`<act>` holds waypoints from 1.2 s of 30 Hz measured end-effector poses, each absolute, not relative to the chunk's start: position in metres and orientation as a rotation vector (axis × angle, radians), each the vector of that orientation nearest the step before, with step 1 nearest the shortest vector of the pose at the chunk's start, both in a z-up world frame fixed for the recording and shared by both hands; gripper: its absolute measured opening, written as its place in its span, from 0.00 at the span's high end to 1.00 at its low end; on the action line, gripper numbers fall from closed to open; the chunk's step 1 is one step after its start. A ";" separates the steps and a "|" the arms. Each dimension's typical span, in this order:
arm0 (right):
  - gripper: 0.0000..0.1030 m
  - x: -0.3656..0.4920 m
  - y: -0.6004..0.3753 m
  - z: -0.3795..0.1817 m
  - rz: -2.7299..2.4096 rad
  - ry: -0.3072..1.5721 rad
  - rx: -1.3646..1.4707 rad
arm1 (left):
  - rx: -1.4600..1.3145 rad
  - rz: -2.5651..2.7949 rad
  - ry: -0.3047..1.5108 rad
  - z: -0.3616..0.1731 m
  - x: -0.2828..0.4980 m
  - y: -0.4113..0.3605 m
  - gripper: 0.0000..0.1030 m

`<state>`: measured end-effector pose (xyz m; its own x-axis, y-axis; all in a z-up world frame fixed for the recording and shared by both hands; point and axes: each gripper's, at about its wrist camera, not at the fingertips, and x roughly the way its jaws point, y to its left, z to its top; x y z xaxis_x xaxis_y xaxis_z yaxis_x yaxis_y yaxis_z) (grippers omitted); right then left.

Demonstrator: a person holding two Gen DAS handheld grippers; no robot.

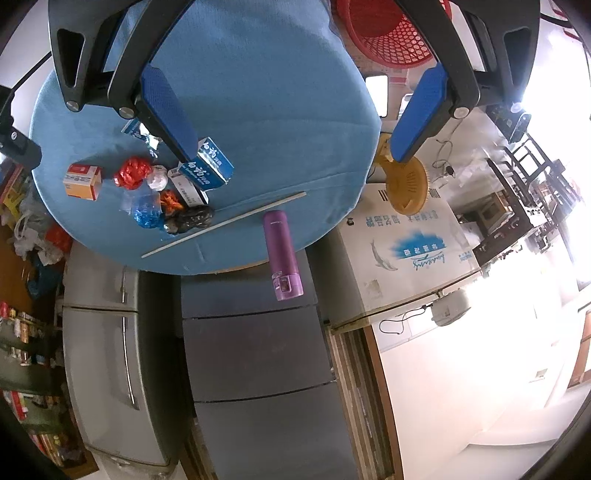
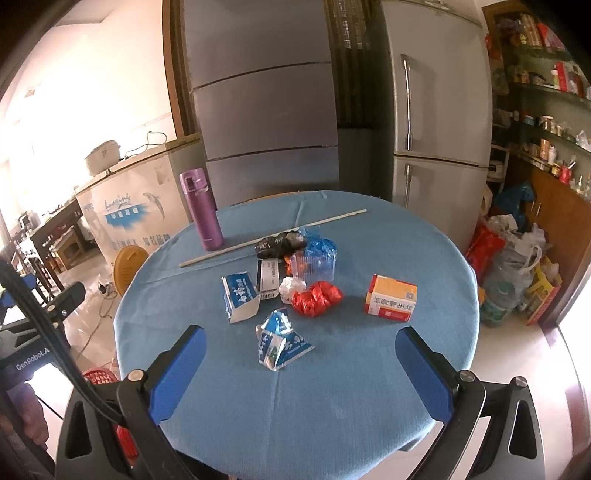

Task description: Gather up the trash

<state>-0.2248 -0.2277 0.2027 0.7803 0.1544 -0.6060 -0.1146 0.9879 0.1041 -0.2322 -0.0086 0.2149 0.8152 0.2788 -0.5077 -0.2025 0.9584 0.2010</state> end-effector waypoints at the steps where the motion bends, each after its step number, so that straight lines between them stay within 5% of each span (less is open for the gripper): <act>1: 0.00 -0.222 -0.229 0.203 0.146 0.661 0.068 | 0.144 0.259 0.564 0.215 -0.230 -0.009 0.00; 15: 0.00 -0.179 -0.274 0.185 0.099 0.700 0.144 | 0.167 0.166 0.679 0.198 -0.175 -0.037 0.00; 36: 0.00 -0.011 -0.407 0.070 0.194 0.846 0.293 | -0.059 -0.208 1.159 0.043 -0.076 -0.094 0.00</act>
